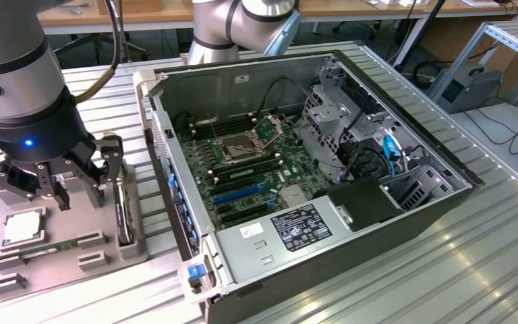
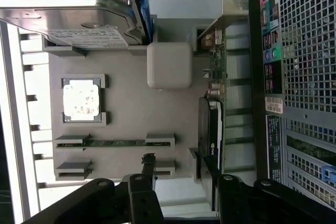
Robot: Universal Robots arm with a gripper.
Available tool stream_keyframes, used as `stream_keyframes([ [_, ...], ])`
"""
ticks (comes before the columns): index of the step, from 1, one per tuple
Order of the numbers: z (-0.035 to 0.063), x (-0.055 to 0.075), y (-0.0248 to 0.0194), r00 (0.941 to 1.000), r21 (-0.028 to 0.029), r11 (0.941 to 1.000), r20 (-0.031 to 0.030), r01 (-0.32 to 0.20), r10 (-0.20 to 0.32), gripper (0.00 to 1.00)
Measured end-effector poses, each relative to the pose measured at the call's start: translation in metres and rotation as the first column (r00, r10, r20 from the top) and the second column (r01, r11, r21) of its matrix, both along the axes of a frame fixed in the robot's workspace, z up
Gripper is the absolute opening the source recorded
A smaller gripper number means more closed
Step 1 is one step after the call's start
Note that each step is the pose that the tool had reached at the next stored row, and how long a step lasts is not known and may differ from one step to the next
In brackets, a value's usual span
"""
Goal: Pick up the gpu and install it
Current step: 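Pick up the gpu and move the gpu toward the slot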
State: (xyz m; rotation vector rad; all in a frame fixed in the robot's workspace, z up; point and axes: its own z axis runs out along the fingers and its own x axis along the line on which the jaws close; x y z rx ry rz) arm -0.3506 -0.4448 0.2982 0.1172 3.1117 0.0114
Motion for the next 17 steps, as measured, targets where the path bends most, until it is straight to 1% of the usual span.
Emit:
stream_keyframes([
  [17, -0.0049, 0.0, 0.0, 1.0, 0.0, 1.0, 0.0, 0.0, 0.0, 0.48],
])
